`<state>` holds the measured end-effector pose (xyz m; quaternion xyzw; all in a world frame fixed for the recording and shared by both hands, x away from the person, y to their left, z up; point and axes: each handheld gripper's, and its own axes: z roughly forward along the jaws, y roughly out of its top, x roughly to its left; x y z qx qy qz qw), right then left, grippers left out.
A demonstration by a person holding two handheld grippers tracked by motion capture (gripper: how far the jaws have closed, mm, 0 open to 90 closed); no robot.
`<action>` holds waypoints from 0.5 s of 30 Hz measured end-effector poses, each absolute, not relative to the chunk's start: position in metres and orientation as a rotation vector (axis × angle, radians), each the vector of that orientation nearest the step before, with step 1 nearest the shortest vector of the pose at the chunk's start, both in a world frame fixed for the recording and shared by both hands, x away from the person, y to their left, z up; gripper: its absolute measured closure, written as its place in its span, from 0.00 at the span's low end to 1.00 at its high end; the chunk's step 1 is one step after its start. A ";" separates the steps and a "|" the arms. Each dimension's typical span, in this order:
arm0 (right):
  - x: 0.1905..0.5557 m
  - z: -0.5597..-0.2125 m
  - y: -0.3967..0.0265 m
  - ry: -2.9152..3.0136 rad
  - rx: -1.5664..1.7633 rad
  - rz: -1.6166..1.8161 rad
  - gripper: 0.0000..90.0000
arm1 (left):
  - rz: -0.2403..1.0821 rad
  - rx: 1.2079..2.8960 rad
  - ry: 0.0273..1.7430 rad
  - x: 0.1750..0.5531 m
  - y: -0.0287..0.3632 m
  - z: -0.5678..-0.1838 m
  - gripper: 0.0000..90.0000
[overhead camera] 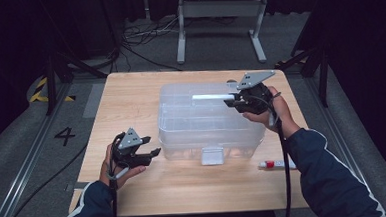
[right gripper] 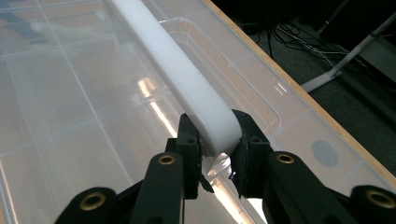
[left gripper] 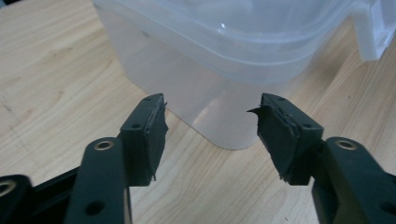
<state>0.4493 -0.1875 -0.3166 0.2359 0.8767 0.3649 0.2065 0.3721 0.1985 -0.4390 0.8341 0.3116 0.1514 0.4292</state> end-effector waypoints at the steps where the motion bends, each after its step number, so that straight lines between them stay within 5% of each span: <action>1: 0.450 -0.316 -0.188 2.449 0.653 1.020 0.84 | 0.377 2.070 0.783 0.372 0.200 -0.437 0.52; 15: 0.457 -0.310 -0.189 2.466 0.695 1.047 0.84 | 0.379 2.067 0.752 0.372 0.199 -0.430 0.73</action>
